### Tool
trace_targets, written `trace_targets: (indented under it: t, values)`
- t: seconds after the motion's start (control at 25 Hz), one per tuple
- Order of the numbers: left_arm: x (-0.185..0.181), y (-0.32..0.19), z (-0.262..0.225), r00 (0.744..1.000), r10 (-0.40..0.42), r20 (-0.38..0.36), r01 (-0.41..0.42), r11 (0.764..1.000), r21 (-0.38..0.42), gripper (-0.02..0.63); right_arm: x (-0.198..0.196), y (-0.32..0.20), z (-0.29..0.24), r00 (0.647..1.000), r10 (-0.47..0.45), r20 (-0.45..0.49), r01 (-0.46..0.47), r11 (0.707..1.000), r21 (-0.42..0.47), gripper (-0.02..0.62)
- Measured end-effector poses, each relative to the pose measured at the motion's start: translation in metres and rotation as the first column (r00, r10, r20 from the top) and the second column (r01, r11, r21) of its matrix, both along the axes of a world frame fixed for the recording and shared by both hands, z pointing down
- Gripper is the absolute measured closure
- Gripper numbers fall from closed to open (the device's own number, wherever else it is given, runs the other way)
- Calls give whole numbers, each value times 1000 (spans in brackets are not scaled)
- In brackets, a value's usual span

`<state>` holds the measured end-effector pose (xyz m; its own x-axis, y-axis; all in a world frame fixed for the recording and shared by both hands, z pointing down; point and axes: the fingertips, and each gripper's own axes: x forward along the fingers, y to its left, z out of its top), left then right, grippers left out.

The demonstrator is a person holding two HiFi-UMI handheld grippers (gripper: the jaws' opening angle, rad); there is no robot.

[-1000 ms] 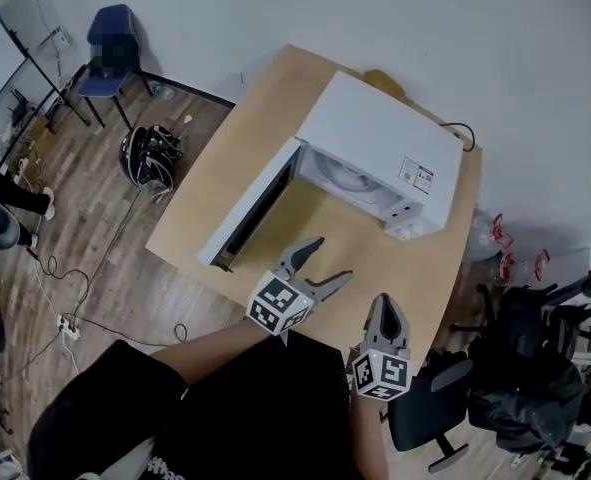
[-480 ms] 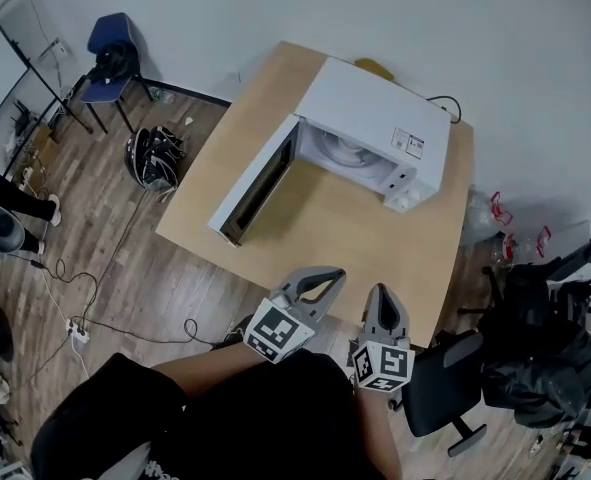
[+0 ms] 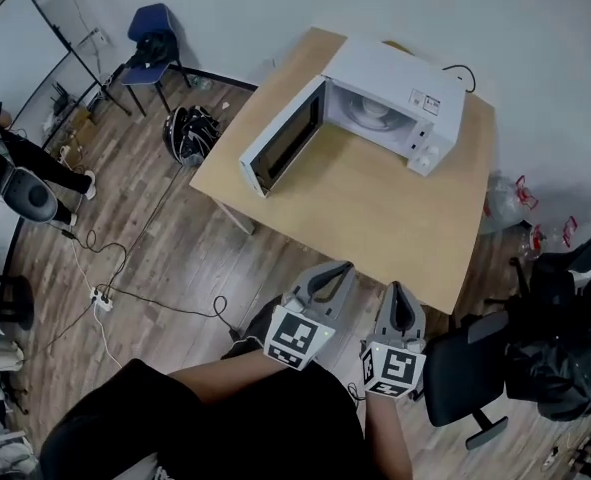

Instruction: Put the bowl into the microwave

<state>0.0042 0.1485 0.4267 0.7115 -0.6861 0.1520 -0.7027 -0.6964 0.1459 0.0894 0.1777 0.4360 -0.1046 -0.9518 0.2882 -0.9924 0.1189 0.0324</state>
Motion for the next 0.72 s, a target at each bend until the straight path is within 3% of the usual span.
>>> trace_targets:
  t: [0.28, 0.48, 0.72]
  values:
    - [-27, 95, 15, 997, -47, 56, 48, 999, -13, 594, -25, 89, 8, 996, -36, 75, 35, 999, 14, 535]
    - [-25, 122, 13, 999, -22, 40, 22, 1000, 1, 594, -30, 127, 1, 998, -21, 59, 20, 1000, 20, 535]
    - [-13, 143, 9, 999, 36, 31, -37, 999, 18, 594, -15, 151, 0, 997, 60, 39, -61, 998, 21, 535]
